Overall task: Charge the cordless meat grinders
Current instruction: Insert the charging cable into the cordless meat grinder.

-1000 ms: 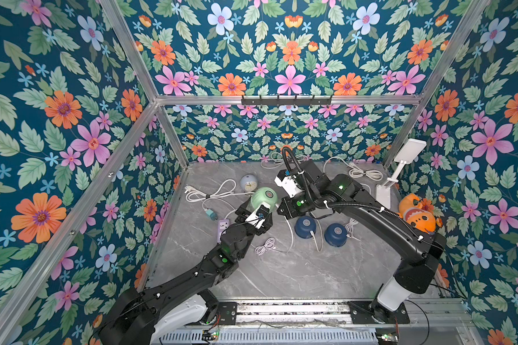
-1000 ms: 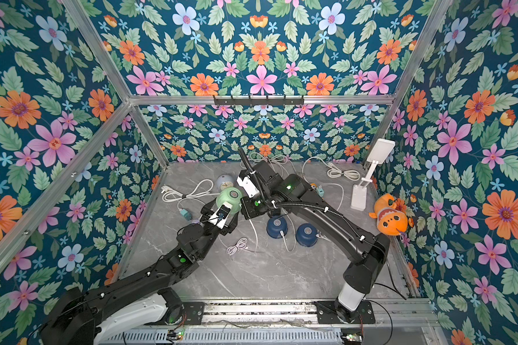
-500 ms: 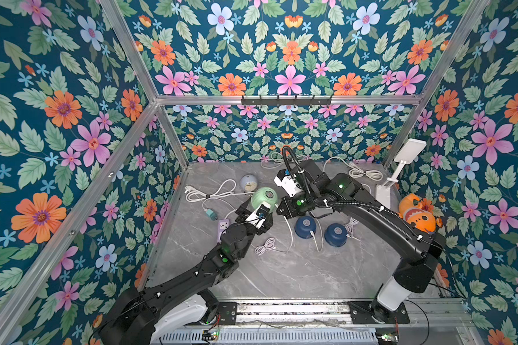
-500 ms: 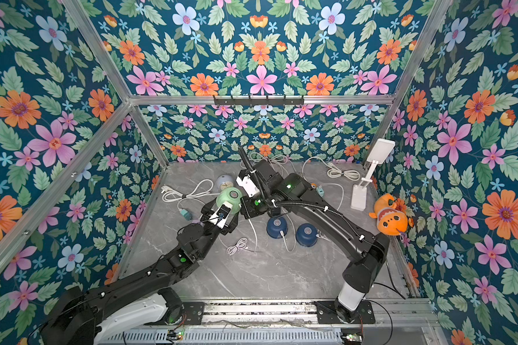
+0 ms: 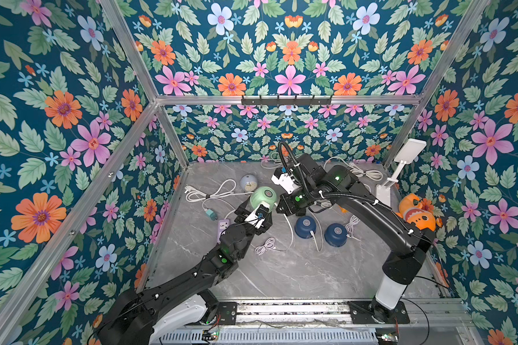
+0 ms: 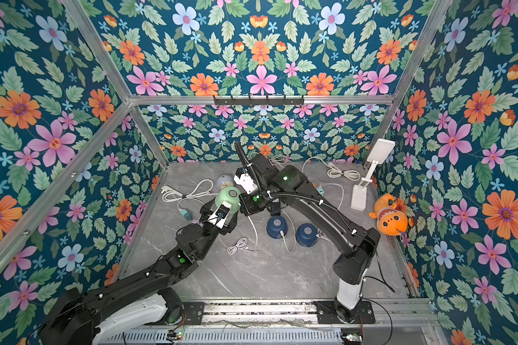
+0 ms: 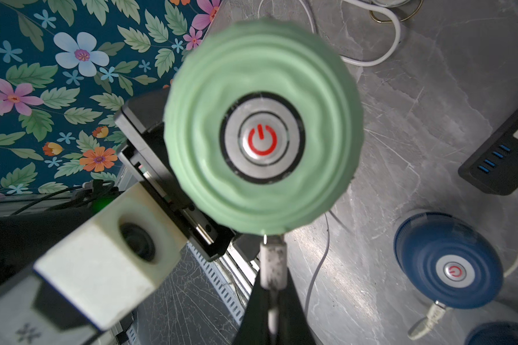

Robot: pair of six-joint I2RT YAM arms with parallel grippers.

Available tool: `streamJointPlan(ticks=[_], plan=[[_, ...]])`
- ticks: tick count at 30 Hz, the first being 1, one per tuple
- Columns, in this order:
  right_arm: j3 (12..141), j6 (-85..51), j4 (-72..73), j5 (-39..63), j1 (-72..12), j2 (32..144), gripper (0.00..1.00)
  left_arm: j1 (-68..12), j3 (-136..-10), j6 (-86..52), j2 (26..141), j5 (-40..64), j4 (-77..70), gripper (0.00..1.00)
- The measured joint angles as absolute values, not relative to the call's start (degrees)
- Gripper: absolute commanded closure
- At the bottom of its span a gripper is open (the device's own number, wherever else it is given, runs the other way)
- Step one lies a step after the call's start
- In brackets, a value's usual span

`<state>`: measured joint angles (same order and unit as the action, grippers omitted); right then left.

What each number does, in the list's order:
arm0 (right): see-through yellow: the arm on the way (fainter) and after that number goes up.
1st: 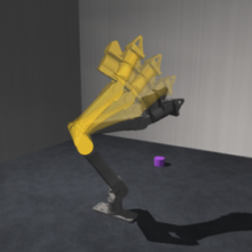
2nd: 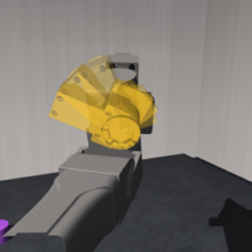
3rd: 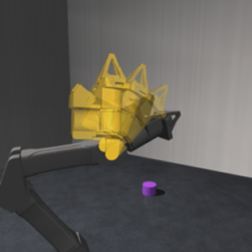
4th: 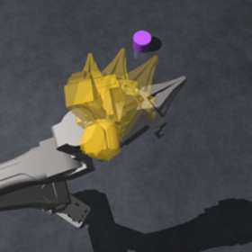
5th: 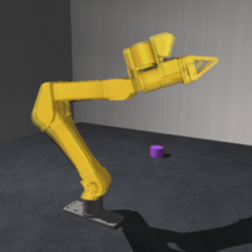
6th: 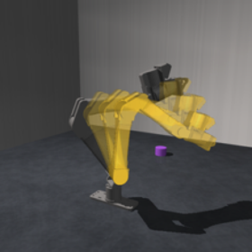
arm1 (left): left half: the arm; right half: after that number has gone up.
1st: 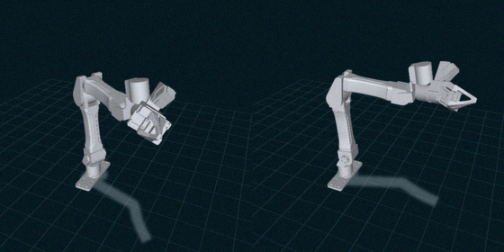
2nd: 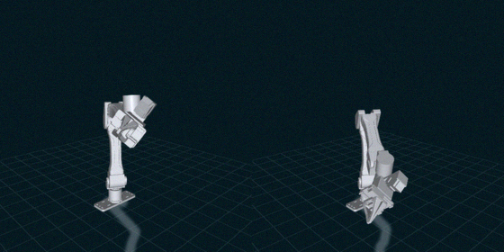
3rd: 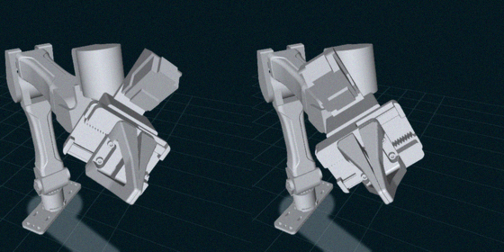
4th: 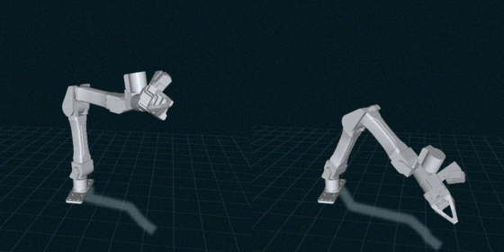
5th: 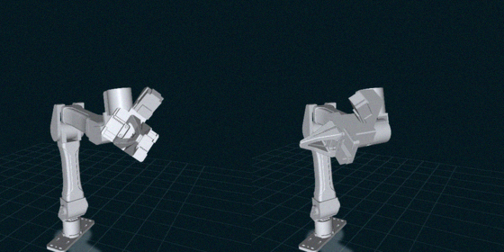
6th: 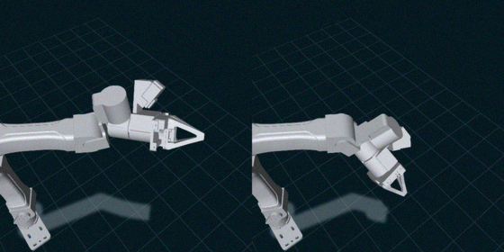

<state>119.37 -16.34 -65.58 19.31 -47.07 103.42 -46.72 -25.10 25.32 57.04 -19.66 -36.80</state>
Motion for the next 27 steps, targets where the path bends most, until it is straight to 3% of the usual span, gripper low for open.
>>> streamJointPlan(ticks=[27], plan=[[136.1, -11.9, -81.7, 20.8, -46.4, 113.0, 1.00, -49.0, -23.8, 24.1, 56.7, -21.6, -36.3, 0.85]])
